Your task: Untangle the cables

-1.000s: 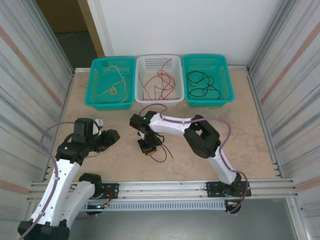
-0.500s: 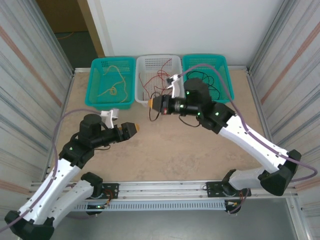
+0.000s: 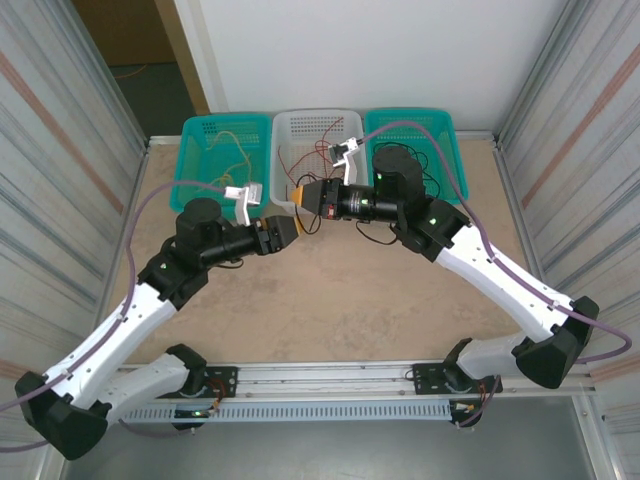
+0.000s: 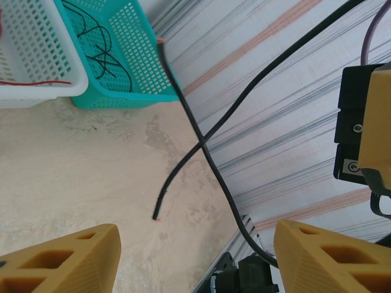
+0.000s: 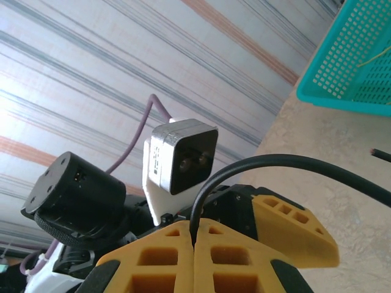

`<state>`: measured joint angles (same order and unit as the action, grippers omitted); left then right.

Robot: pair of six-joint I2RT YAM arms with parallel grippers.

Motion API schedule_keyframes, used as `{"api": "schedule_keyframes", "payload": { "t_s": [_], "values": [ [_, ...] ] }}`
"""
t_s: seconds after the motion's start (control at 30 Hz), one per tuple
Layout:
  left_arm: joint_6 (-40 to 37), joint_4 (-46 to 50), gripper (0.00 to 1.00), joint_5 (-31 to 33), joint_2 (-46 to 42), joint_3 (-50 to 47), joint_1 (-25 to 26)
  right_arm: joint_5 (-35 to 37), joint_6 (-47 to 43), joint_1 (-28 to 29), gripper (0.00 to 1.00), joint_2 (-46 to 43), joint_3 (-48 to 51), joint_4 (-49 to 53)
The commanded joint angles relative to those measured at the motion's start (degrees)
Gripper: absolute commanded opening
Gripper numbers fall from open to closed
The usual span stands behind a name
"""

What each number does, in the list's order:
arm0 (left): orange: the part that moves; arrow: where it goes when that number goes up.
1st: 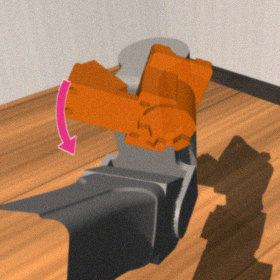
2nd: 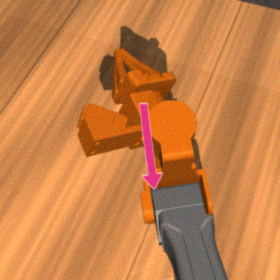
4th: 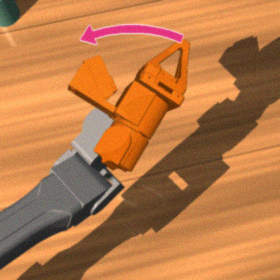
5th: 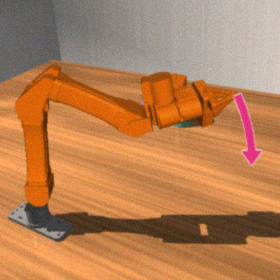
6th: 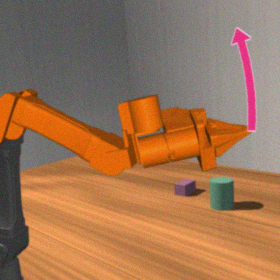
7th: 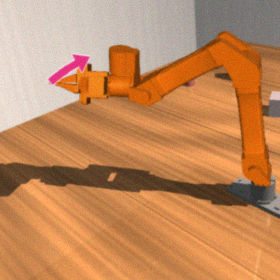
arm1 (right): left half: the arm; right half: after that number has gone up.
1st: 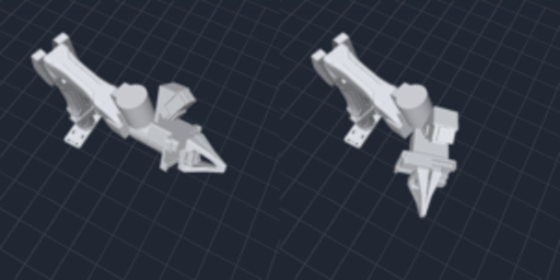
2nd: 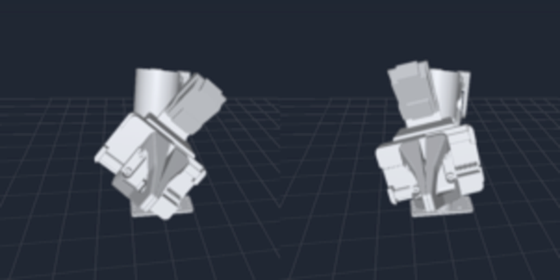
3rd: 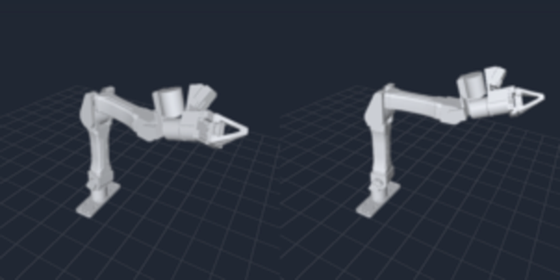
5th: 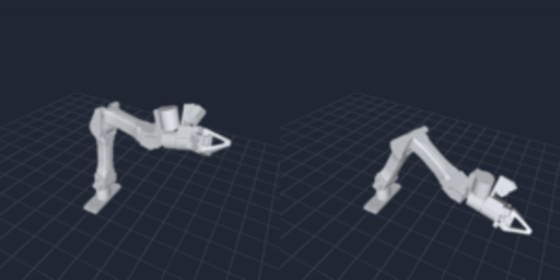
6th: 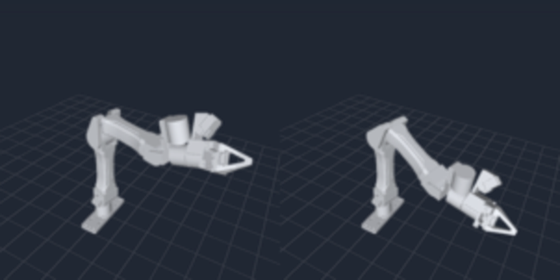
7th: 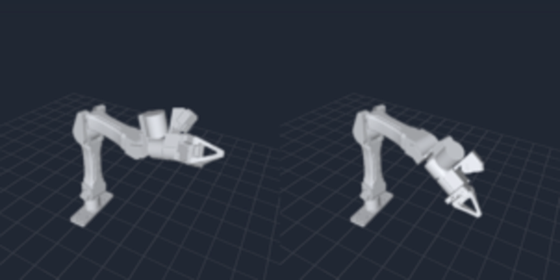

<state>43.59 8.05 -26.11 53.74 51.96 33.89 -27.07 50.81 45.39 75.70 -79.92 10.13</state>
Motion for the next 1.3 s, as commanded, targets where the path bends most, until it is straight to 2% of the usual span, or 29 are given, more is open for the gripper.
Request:
{"api": "schedule_keyframes", "payload": {
  "t_s": [0.0,0.07,0.27,0.5,0.63,0.8,0.97,1.07,1.17,1.2,1.27],
  "values": [
    [1.15,-2.92,0.67,0.53,-0.85,-0.46,0.48,-1.90,1.10,0.14,0.00,-1.29,-1.99,-2.61],
    [1.35,-0.98,0.68,2.38,-0.92,0.02,0.31,-2.49,0.97,0.14,0.00,-1.40,-2.08,-2.92],
    [2.55,0.58,0.68,1.05,1.82,1.28,-0.23,-1.76,-0.62,-0.09,0.00,-1.89,-2.71,-1.18],
    [1.98,7.31,0.65,1.00,6.12,1.87,-0.23,1.24,-6.60,-4.44,0.00,-2.60,-8.20,8.65],
    [1.61,9.07,0.63,0.59,7.43,0.63,-0.23,4.54,-10.86,-10.45,0.00,-1.36,-13.61,16.92],
    [-1.74,14.50,0.64,2.95,7.01,1.00,-0.23,9.09,-14.90,-21.82,0.00,2.83,-19.87,24.52],
    [-5.29,18.93,0.67,6.34,6.38,0.79,-0.37,15.14,-19.33,-31.98,0.00,14.63,-32.39,34.76],
    [-5.98,20.35,0.67,7.02,6.66,0.91,-1.16,18.42,-21.77,-35.98,0.00,22.78,-37.58,38.51],
    [-7.14,21.74,0.67,7.74,6.49,1.45,-2.04,19.60,-23.56,-39.04,0.07,31.10,-43.04,41.78],
    [-7.74,22.36,0.68,8.40,6.31,1.72,-2.27,19.52,-23.94,-39.85,0.13,33.86,-45.12,42.89],
    [-9.00,23.91,0.70,9.92,6.20,2.34,-2.90,19.57,-24.72,-40.68,0.30,37.95,-48.78,45.17]
  ]
}}
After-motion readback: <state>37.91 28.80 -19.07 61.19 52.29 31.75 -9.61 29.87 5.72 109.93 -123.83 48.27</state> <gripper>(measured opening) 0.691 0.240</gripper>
